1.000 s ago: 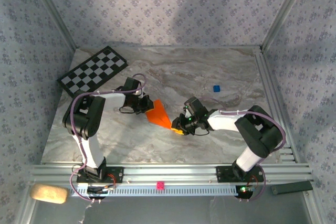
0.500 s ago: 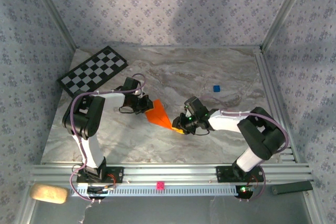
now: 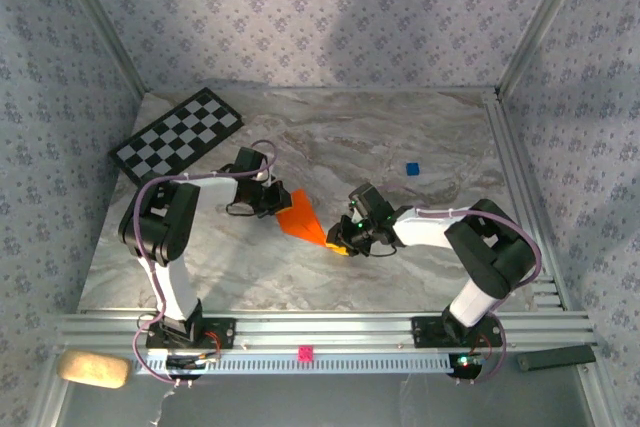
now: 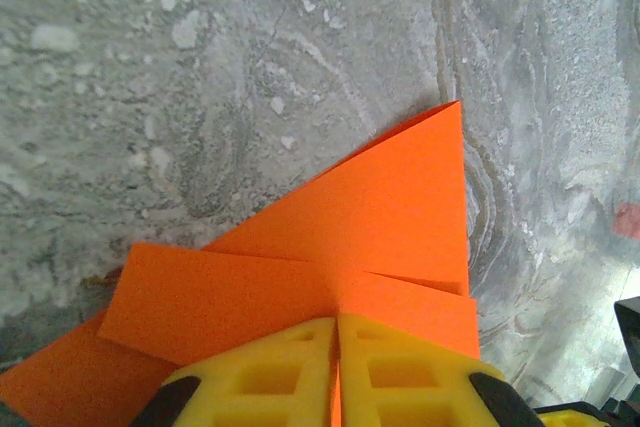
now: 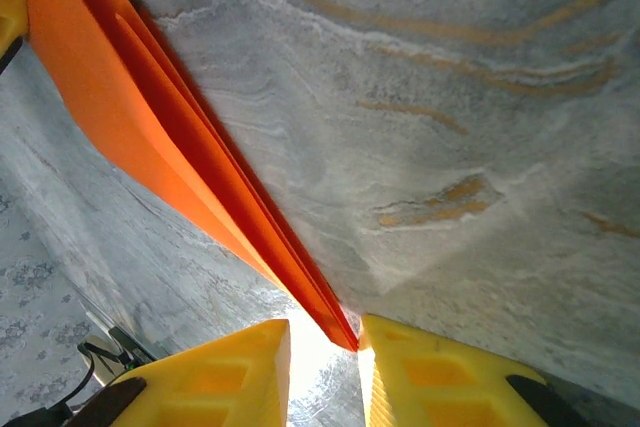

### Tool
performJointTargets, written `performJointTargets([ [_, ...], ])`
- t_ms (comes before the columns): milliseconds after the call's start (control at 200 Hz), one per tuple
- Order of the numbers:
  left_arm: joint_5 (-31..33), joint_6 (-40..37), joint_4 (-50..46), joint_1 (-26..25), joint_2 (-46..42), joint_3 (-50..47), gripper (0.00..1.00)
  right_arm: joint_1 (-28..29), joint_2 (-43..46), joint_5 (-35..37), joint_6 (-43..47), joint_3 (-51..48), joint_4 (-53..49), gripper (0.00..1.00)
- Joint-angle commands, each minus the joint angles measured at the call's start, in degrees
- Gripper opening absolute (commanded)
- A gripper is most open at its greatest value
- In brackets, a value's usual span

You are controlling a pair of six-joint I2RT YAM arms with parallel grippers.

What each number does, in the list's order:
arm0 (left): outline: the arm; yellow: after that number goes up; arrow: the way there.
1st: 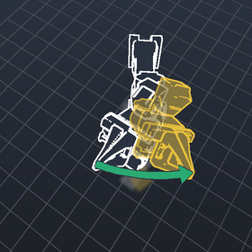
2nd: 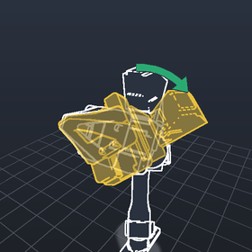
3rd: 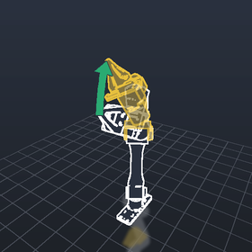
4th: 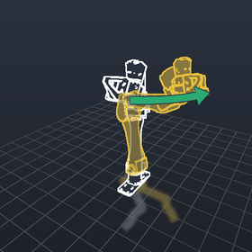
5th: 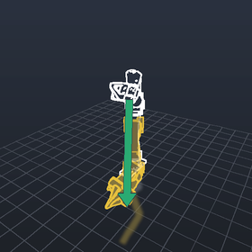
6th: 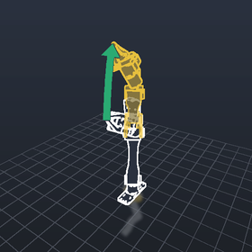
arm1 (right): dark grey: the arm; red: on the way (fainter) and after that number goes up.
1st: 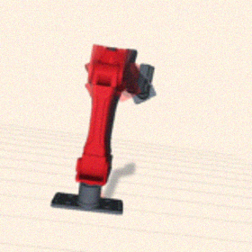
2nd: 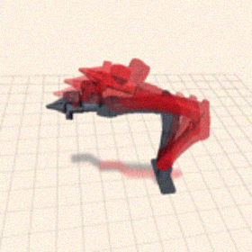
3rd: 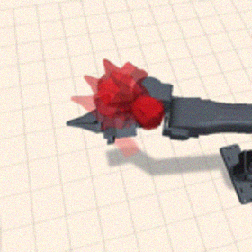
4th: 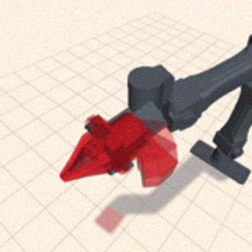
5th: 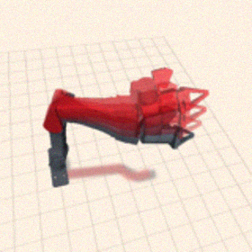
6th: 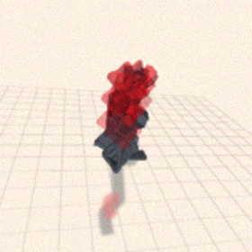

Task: Fold a paper plane with a square sheet of paper (pick it up from the middle)
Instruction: Fourth fold the wing at the center of the table.

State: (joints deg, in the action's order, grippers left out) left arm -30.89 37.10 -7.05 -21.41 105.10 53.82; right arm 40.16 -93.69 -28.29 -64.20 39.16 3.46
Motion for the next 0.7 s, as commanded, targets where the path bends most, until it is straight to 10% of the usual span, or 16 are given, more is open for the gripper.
performJointTargets([
  [0, 3.0, -0.2, -4.2, 0.6, 0.7, -1.4, 0.10, 0.6, -1.5, -0.1, -1.1, 1.4, 3.4, 0.26],
  [695, 1.8, 1.6, -3.7, 1.5, 1.6, -1.8, 0.09, 0.3, 0.9, 1.0, -1.9, -0.2, -1.9, 0.32],
])
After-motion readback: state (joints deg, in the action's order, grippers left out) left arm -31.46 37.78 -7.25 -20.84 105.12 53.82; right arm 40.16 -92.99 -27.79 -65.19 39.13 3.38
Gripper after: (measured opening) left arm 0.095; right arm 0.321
